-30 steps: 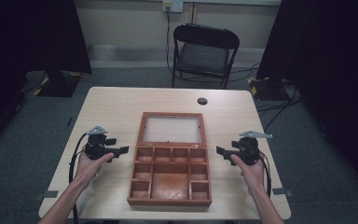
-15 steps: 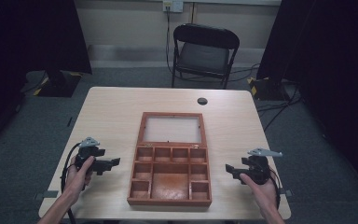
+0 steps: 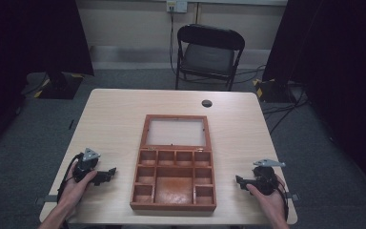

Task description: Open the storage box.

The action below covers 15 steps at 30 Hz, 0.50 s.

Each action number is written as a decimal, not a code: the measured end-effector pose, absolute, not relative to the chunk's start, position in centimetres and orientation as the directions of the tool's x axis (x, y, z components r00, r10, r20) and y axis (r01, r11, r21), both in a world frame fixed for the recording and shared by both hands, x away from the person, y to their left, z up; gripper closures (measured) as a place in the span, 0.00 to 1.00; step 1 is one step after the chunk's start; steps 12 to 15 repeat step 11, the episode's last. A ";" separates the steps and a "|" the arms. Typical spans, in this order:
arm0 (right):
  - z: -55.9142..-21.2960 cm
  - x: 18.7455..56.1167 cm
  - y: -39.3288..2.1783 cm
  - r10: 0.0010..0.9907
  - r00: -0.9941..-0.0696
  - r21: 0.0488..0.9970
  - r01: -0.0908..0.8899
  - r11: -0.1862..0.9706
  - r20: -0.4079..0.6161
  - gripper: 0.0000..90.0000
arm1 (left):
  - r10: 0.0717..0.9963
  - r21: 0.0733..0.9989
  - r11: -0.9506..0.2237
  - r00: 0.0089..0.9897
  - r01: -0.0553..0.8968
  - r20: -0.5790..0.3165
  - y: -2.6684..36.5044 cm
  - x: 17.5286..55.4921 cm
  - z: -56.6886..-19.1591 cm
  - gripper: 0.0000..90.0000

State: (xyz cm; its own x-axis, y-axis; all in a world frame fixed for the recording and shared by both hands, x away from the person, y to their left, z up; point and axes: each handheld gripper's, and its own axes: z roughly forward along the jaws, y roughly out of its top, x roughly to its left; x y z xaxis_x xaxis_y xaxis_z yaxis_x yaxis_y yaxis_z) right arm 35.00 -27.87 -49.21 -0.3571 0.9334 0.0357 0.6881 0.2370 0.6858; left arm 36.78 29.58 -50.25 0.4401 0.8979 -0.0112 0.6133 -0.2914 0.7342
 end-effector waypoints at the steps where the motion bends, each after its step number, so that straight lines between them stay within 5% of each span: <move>1: -49.6 34.9 -27.7 0.936 -0.352 0.703 0.664 0.255 -0.008 0.14 | 0.894 0.732 -0.304 0.449 0.610 -0.003 29.7 36.8 -50.3 0.09; 5: -50.1 35.0 -27.4 0.938 -0.346 0.718 0.651 0.246 -0.007 0.03 | 0.890 0.730 -0.308 0.455 0.610 -0.004 29.7 36.9 -50.3 0.08; 15: -50.1 35.3 -27.1 0.947 -0.321 0.712 0.662 0.233 -0.011 0.00 | 0.889 0.727 -0.314 0.457 0.610 0.000 29.6 37.1 -50.3 0.06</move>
